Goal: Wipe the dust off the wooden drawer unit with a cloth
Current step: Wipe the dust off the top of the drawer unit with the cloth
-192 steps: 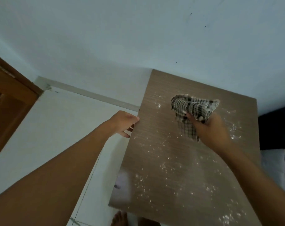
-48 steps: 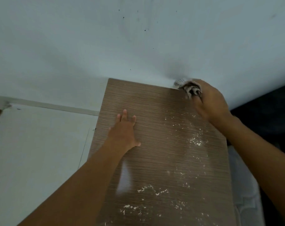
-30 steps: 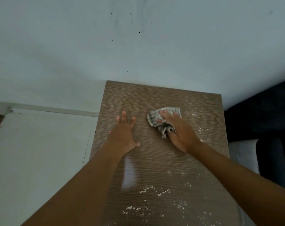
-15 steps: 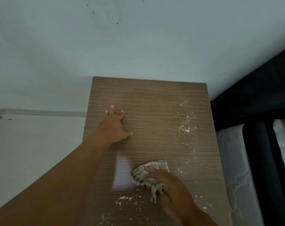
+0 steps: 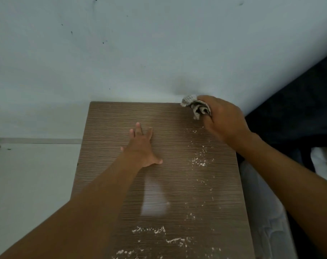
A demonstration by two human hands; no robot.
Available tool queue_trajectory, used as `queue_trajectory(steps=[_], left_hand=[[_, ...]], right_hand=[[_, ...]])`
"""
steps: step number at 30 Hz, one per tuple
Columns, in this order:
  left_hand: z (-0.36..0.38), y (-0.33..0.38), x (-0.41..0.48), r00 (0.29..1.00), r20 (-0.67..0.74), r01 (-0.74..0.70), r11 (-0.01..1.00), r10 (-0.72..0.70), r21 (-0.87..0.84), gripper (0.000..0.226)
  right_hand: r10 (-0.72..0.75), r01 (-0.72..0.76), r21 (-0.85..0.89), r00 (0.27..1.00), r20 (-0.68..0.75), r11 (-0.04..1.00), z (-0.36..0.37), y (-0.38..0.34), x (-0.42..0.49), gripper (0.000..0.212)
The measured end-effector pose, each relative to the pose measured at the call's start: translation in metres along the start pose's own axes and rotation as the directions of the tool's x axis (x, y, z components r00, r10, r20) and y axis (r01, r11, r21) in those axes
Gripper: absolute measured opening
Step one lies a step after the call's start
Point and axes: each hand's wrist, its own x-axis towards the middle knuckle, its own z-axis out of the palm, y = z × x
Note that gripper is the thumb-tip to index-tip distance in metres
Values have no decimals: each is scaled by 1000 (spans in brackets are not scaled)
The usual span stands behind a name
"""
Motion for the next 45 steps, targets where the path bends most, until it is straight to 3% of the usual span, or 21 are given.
queue_trajectory(steps=[3,6,8,10,18,26,32,35,37,40,43,45], left_hand=[[1,-1,-3,1000,-4,-4,1000,4,-8,120],[4,-6,-7,1000,-13,-7,1000,7,-25,120],[3,11,2,1000,13,-1,1000,1,21,120],[4,9,0,1000,12,6,1000,-6,5,120],[0,9,7,1000,10,22,1000,-22,19,120],[0,9,8,1000,6,18,1000,-19,9,119],[3,8,2,1000,-10,5,999,-4,35,115],[8,10,-3,1000,0,-2,998,2,59,115],[13,11,-6,1000,7,-8,997,8,71,115],[21,13,-10,1000,15,-22,994,20,104,113],[25,11,-11,999,26,-39,993,36,116,111],[27,10,-11,999,34,-43,992,39,119,110]], right_hand=[[-58,77,-125,987,148,989,25,25,18,49],[-5,19,-40,945,327,999,59,39,3,59],[81,-134,174,956,281,976,66,54,-16,61],[79,-140,259,969,233,956,75,44,-33,59],[-94,12,303,962,258,953,86,8,-112,62],[-67,-19,296,958,278,955,84,-59,-218,62],[-62,-36,360,964,259,932,81,-87,-258,49],[136,-247,433,953,271,867,57,-98,-251,47],[350,-454,459,889,297,764,30,-101,-230,27],[545,-608,582,780,308,541,-8,-81,-194,44],[598,-516,600,798,76,611,-32,-46,-146,40],[564,-502,487,825,22,715,-38,-20,-105,29]])
